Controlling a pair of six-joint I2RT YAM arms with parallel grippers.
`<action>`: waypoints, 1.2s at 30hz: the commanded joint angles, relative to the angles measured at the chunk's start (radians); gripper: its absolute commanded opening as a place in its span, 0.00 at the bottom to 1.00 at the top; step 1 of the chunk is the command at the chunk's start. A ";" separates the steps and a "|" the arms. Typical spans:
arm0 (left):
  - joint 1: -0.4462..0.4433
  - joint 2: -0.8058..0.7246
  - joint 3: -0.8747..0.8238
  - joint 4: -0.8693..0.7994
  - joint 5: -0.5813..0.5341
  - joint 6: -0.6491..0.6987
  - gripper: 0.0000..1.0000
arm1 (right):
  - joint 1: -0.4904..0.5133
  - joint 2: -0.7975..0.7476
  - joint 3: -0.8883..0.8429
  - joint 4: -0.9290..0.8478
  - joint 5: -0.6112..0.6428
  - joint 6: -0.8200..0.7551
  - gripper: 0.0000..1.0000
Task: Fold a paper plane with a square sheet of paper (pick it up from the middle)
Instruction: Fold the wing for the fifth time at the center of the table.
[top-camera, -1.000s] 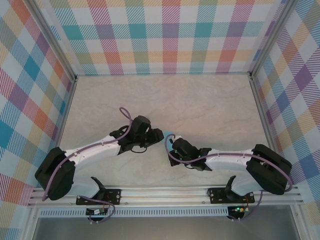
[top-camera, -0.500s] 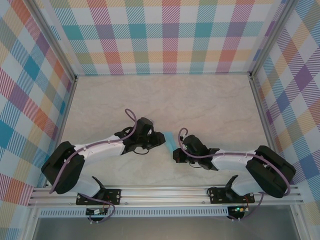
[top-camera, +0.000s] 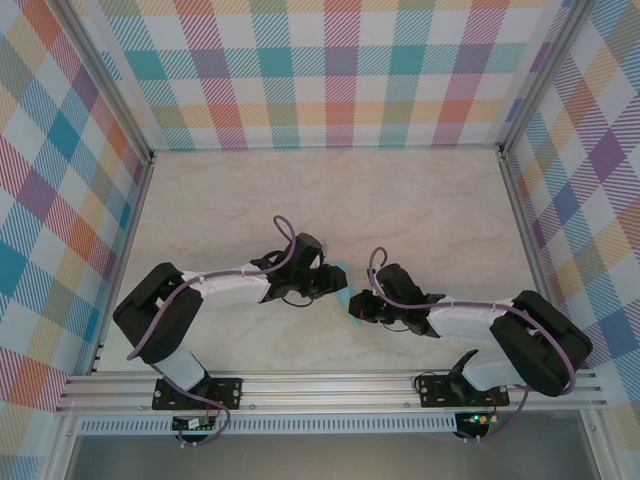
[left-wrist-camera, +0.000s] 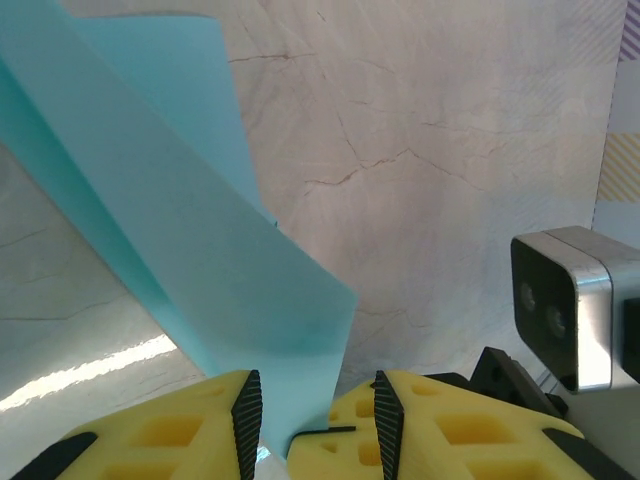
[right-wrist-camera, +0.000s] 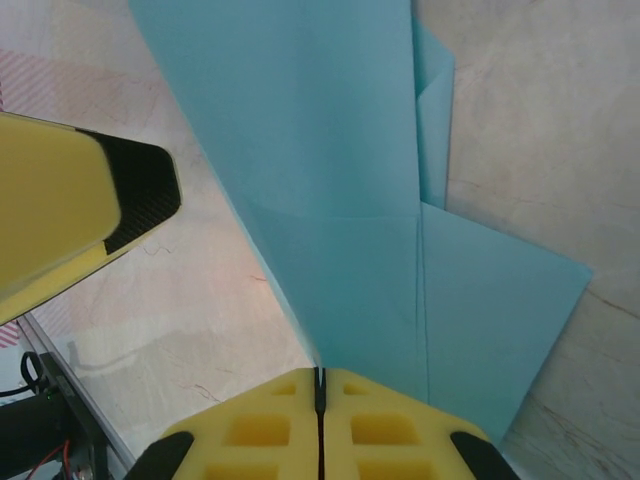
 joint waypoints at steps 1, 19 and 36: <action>-0.013 0.038 0.032 0.054 0.030 0.017 0.37 | -0.016 0.017 -0.008 0.032 -0.056 0.024 0.07; -0.013 0.132 0.067 0.068 0.000 0.041 0.36 | -0.028 -0.139 0.028 -0.274 0.045 -0.043 0.39; -0.014 0.153 0.086 0.052 0.013 0.048 0.35 | -0.030 -0.038 0.124 -0.347 0.039 -0.100 0.44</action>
